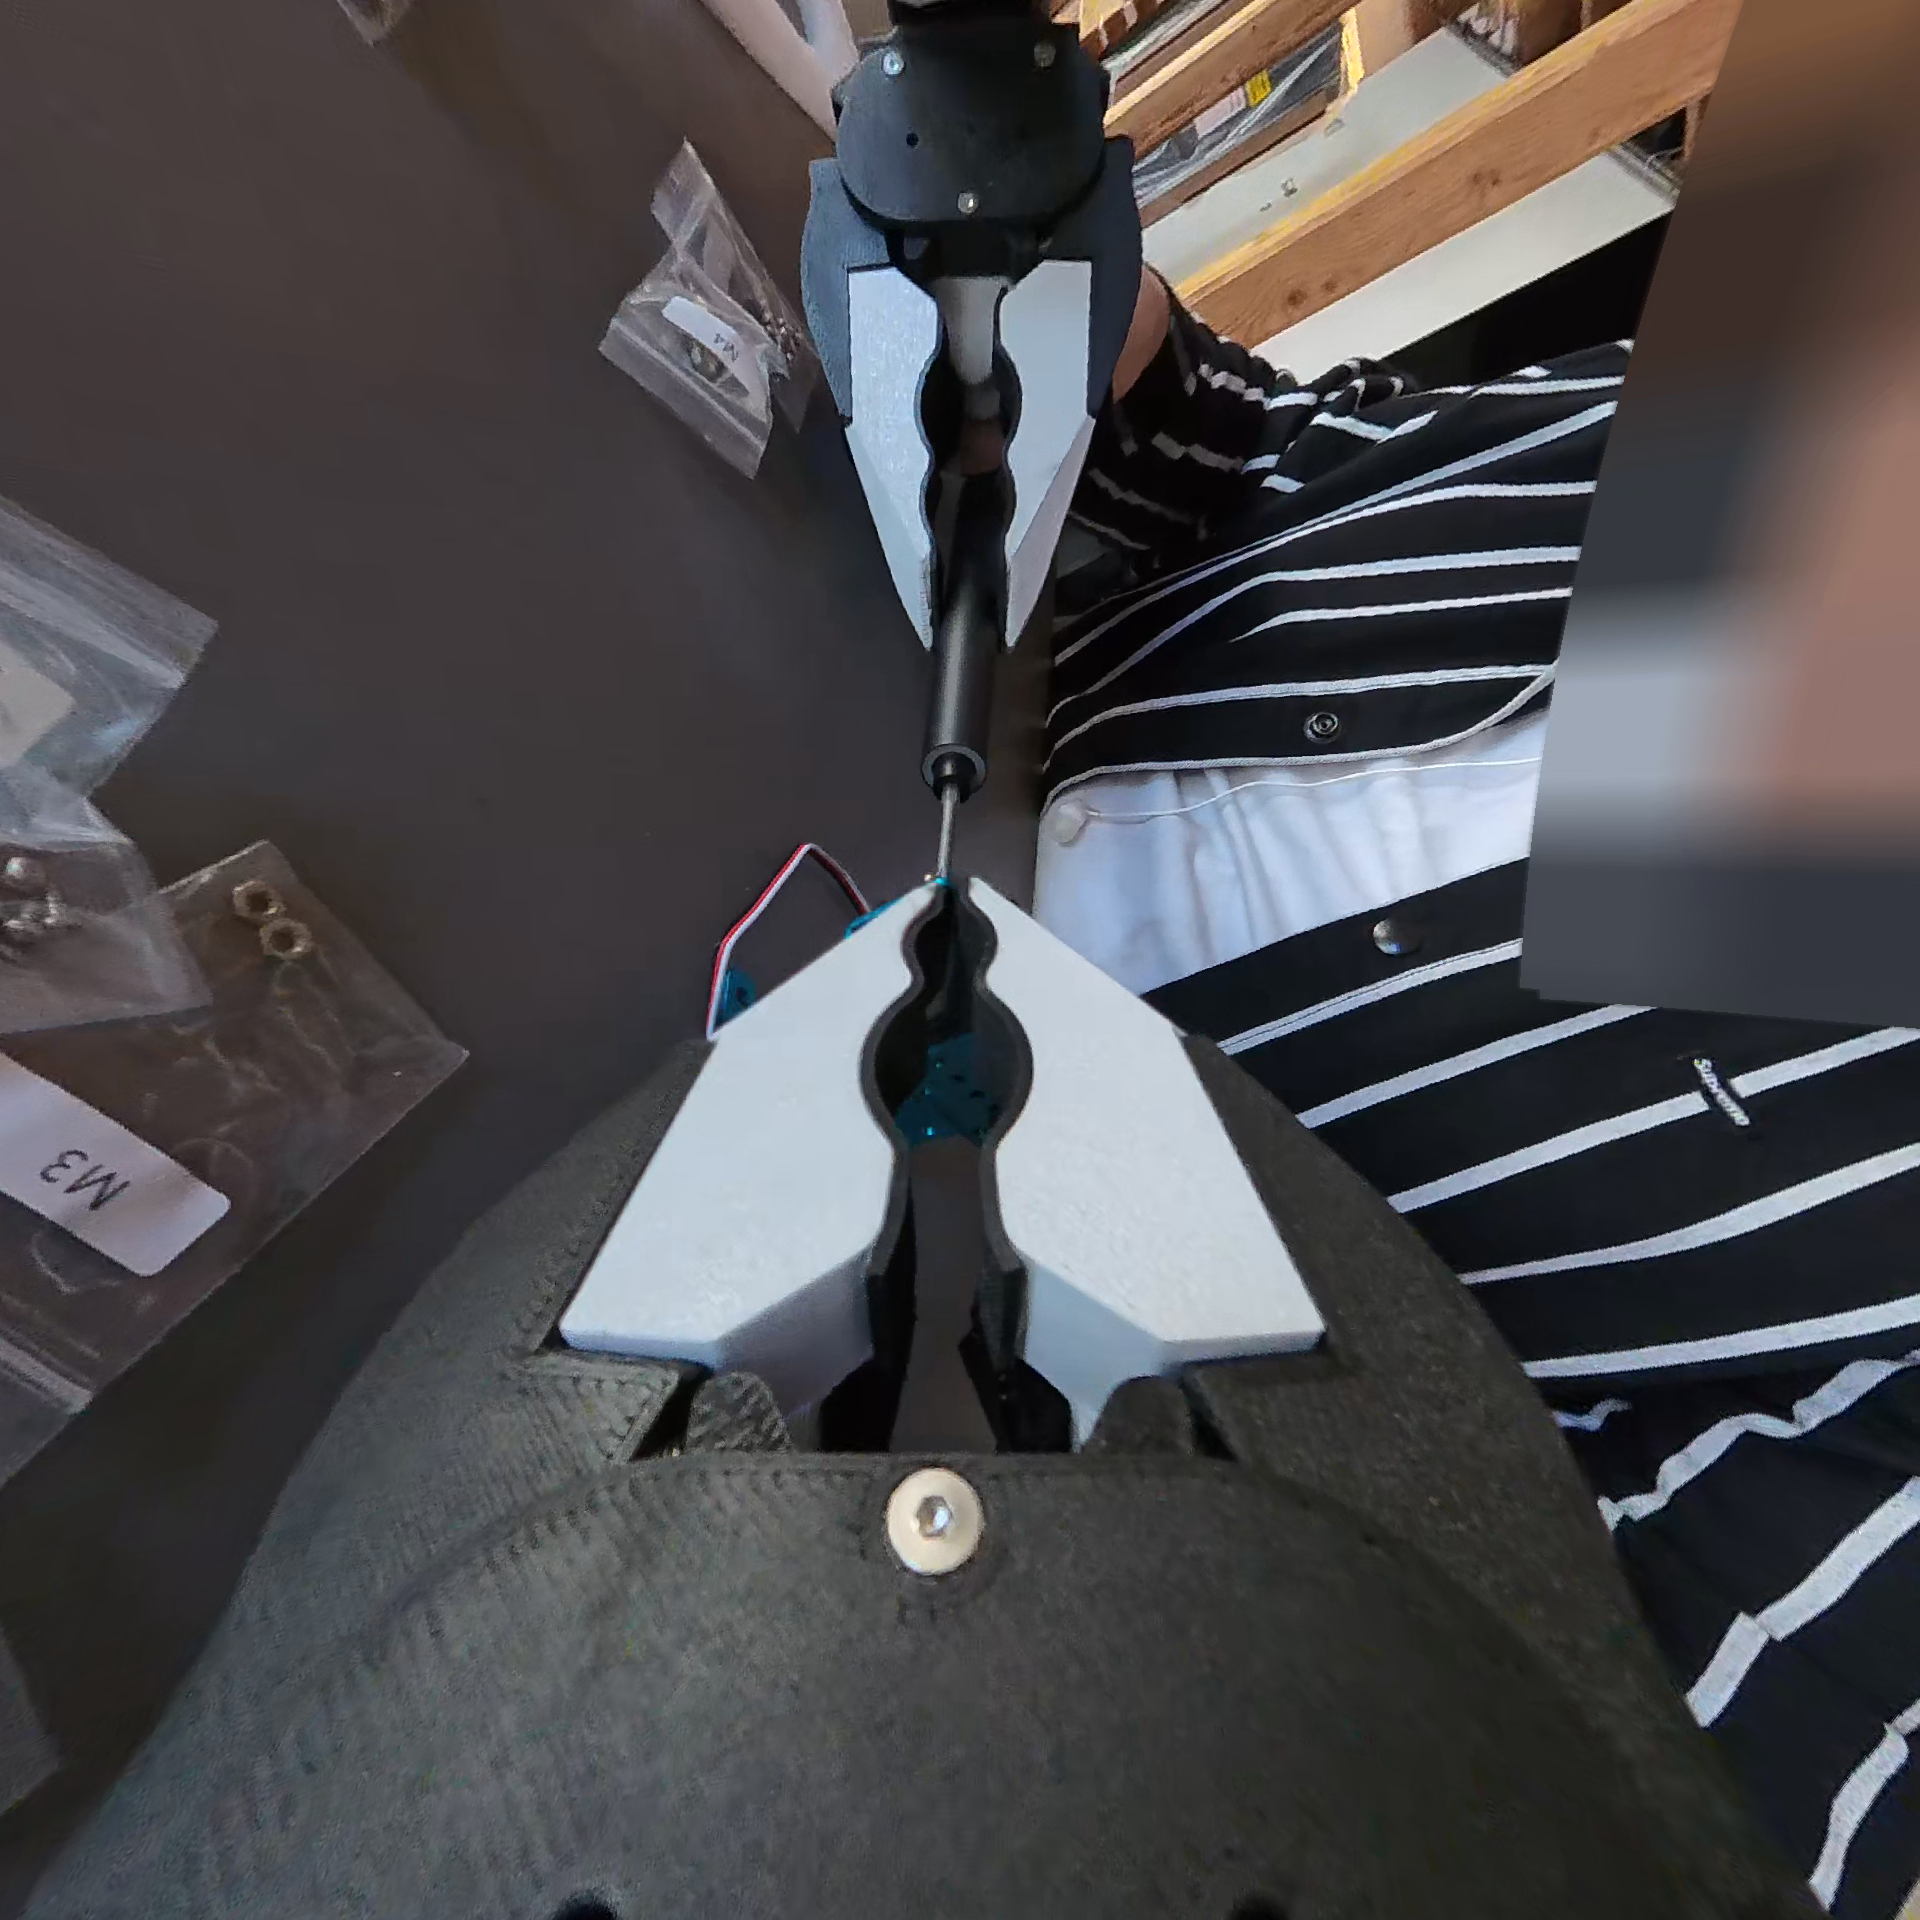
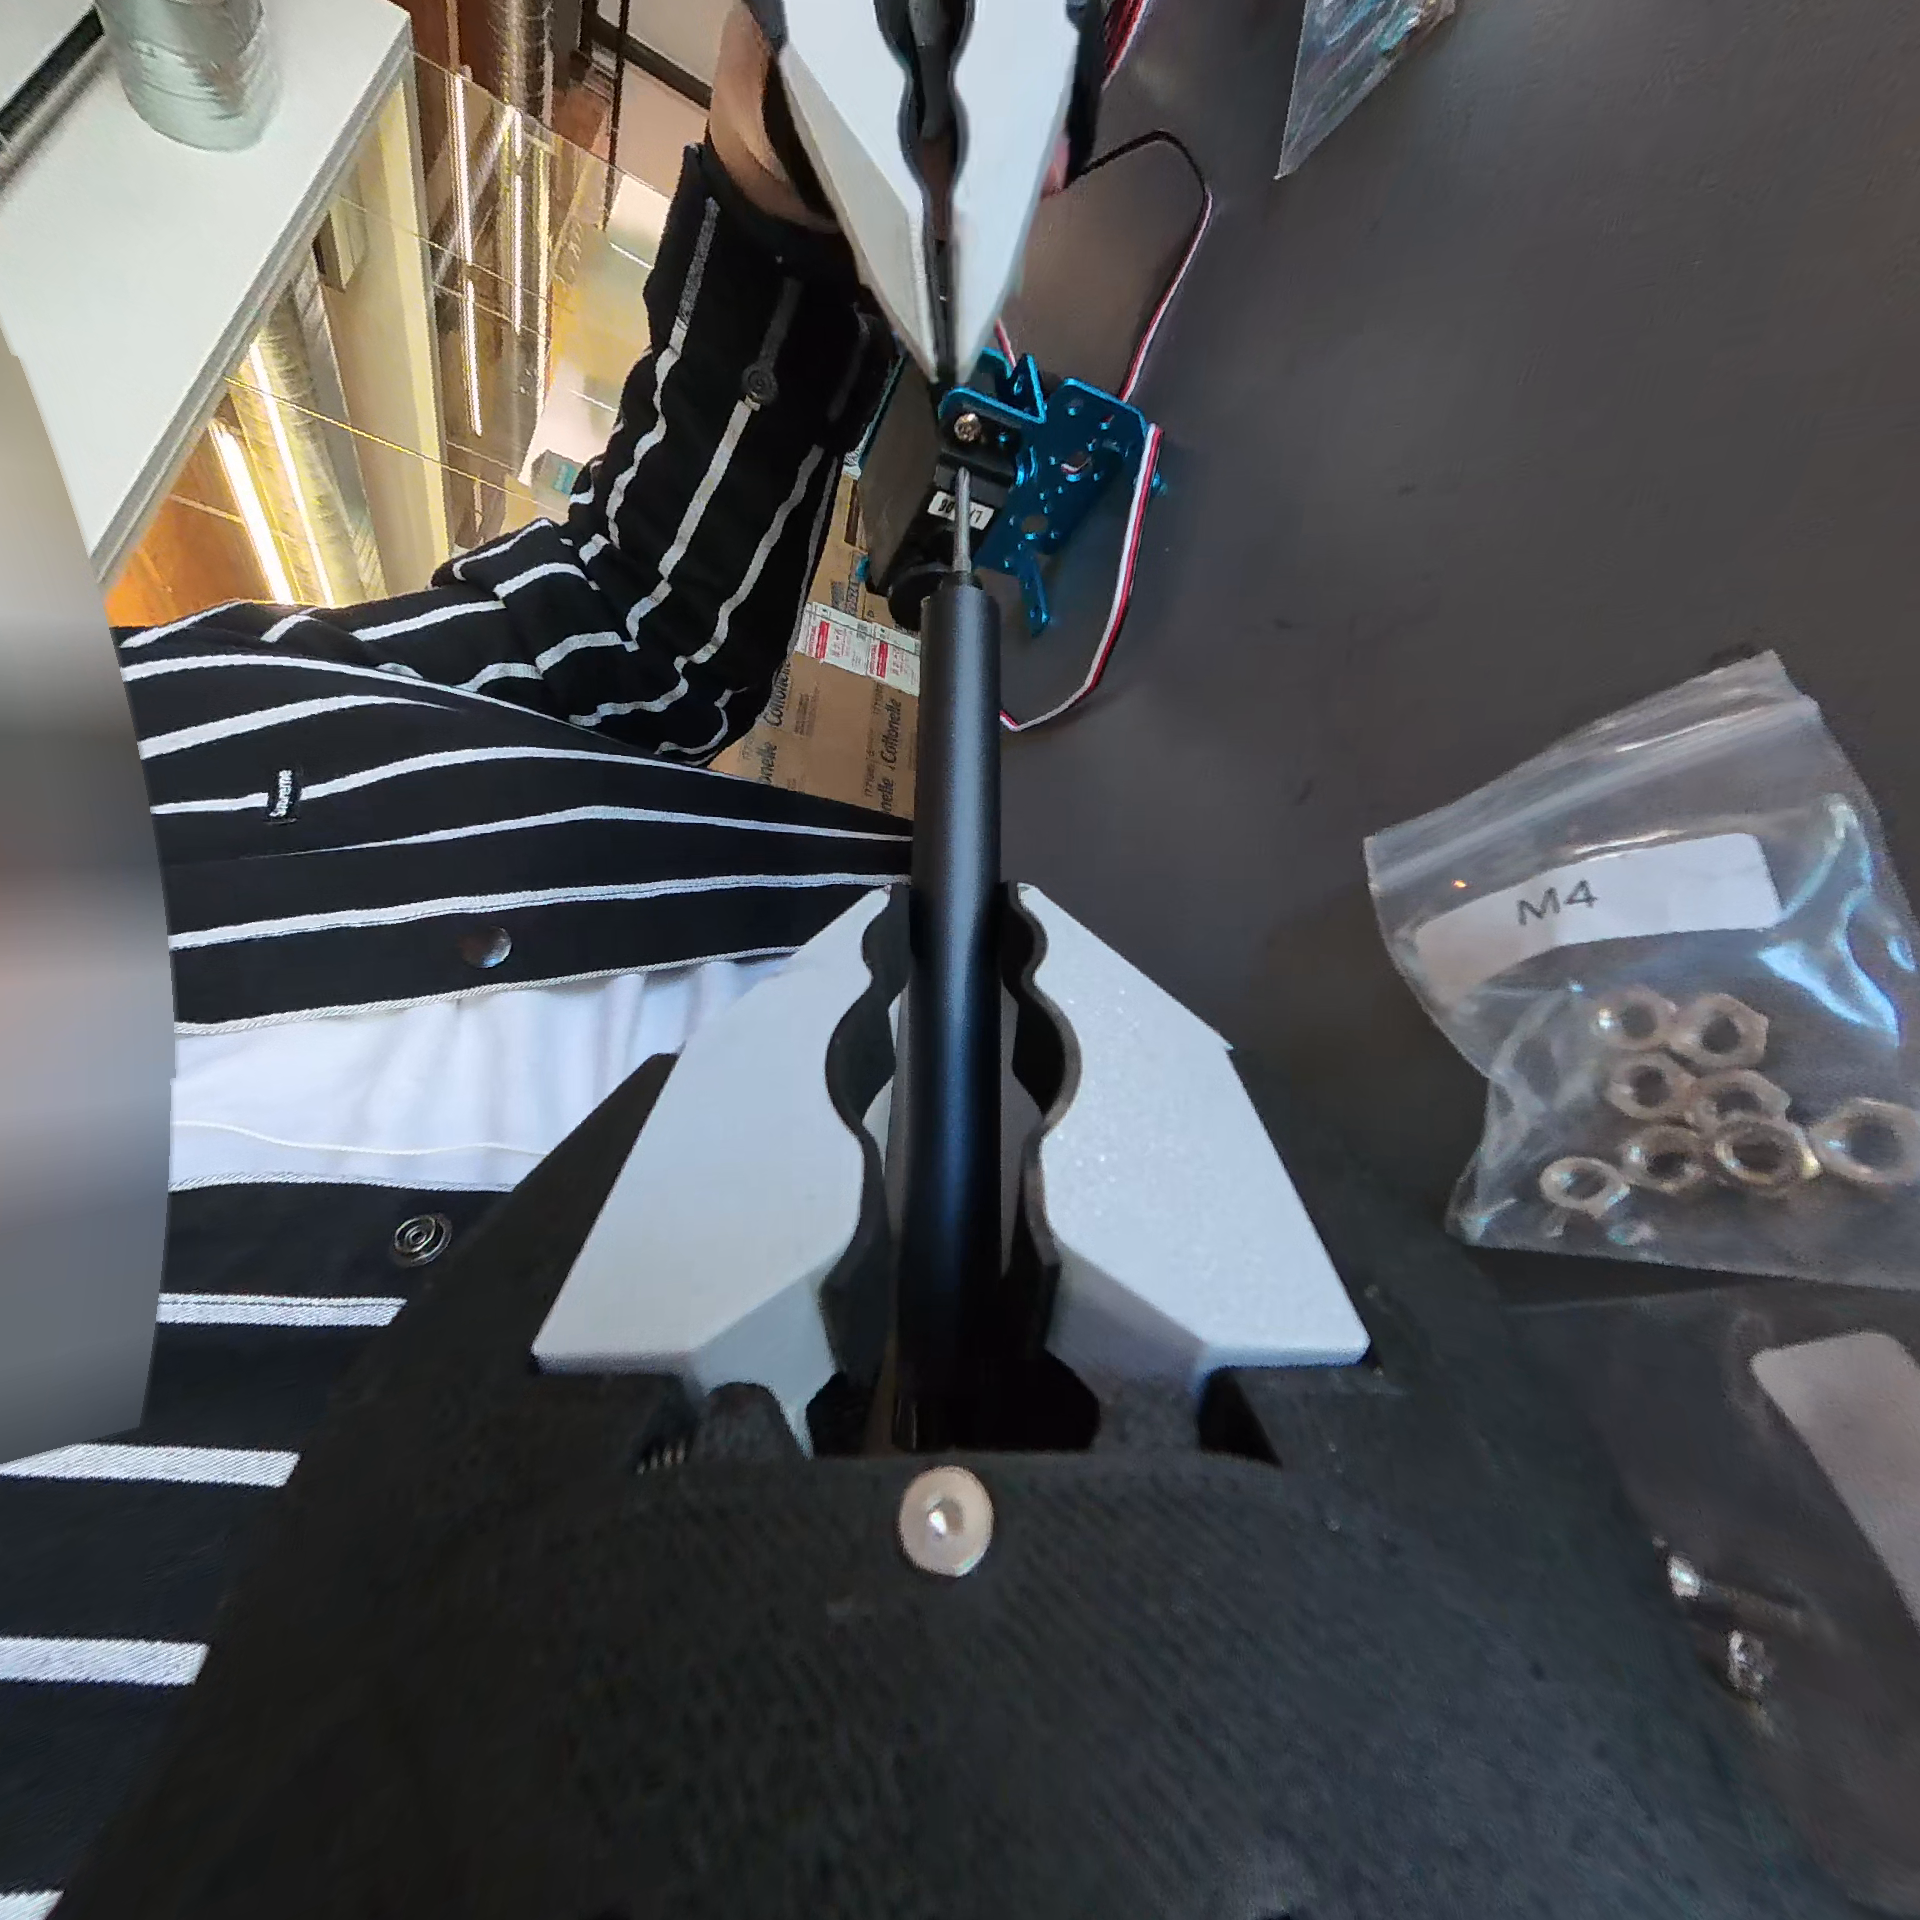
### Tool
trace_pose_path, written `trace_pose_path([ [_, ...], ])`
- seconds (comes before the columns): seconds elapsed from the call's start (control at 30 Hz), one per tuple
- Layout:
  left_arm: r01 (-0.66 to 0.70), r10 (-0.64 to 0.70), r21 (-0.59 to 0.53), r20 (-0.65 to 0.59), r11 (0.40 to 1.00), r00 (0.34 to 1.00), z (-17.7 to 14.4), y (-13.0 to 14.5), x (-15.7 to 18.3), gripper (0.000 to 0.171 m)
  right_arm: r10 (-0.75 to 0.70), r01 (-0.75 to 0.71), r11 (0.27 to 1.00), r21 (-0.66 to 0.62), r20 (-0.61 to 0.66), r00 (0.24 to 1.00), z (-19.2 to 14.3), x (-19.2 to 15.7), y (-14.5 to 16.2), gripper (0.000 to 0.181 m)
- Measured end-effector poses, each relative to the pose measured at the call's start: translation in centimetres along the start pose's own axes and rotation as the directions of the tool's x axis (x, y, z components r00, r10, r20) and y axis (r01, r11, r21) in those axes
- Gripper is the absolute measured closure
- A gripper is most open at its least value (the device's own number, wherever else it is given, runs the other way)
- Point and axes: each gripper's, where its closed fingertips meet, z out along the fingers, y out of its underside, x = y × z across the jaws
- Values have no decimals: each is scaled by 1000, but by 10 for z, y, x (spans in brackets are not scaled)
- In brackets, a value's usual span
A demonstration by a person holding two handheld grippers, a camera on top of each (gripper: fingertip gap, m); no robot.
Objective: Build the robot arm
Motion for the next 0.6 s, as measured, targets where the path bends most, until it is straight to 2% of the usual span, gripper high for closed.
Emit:
trace_pose_path([
  [0.27,-12,12,-17,47,1000,999,-2,1,-5,163,-5,5,1000,0,2,1000,-1,1,-3,166],
  [0.6,-8,10,-55,35,998,999,3,5,-4,167,5,-5,1000,6,13,1000,-5,1,-5,166],
])
